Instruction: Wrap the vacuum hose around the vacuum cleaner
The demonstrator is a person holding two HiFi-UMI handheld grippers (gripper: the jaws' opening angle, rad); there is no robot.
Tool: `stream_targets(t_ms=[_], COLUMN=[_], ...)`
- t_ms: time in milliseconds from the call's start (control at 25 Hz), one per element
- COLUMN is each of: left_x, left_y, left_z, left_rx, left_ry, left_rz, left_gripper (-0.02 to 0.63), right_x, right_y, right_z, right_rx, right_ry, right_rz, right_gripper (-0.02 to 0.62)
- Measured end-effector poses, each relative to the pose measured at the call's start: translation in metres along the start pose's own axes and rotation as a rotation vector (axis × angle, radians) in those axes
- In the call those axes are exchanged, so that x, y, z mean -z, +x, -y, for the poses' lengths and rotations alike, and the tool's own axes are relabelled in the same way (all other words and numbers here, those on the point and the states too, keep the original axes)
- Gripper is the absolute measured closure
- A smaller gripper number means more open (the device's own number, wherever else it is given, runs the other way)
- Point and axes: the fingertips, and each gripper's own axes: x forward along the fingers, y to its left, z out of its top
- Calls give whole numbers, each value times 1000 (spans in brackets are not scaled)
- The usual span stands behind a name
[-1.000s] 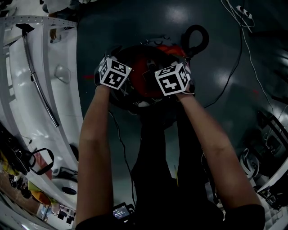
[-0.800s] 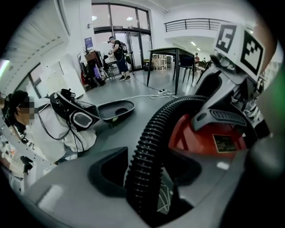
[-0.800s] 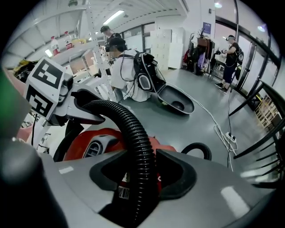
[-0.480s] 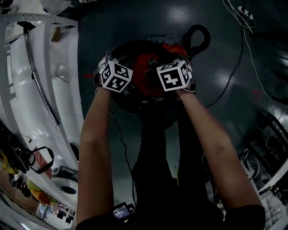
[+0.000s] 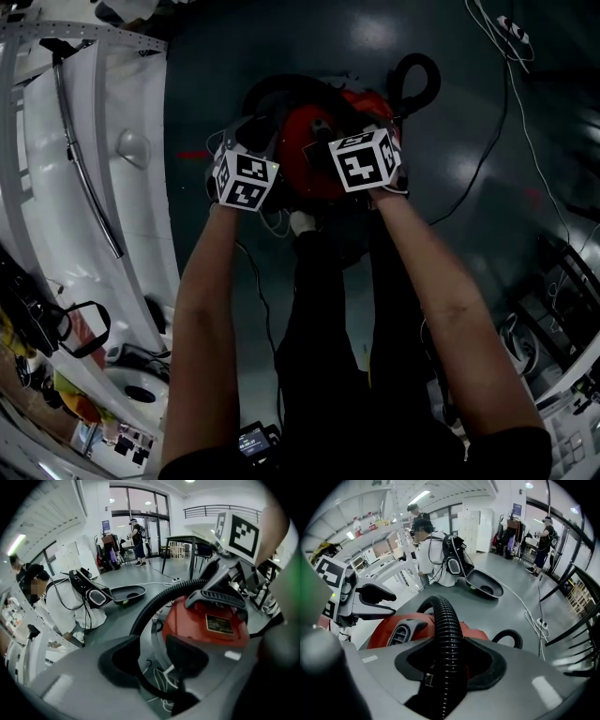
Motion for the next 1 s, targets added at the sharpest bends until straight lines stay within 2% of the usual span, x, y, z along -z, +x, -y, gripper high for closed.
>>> stream_targets(t_ms=[200,320,480,1000], left_x=[-13,-25,-39,-66], left_y=[-11,-18,-24,-38], left_z=[-1,-1,8,55], left_rx=[-21,-19,8,40], left_ry=[-150,-195,-205,-233], left_rz=[77,122,158,169], left_gripper=[436,455,497,499], right_x=[3,8,18,51], right_y=[-3,-6,-11,-35], right_z=[0,-2,-6,2], right_rx=[13,-7,-34,-66], right_ry=[-3,13,8,44], right_rz=[16,14,14,17], right_gripper=[410,407,405,396])
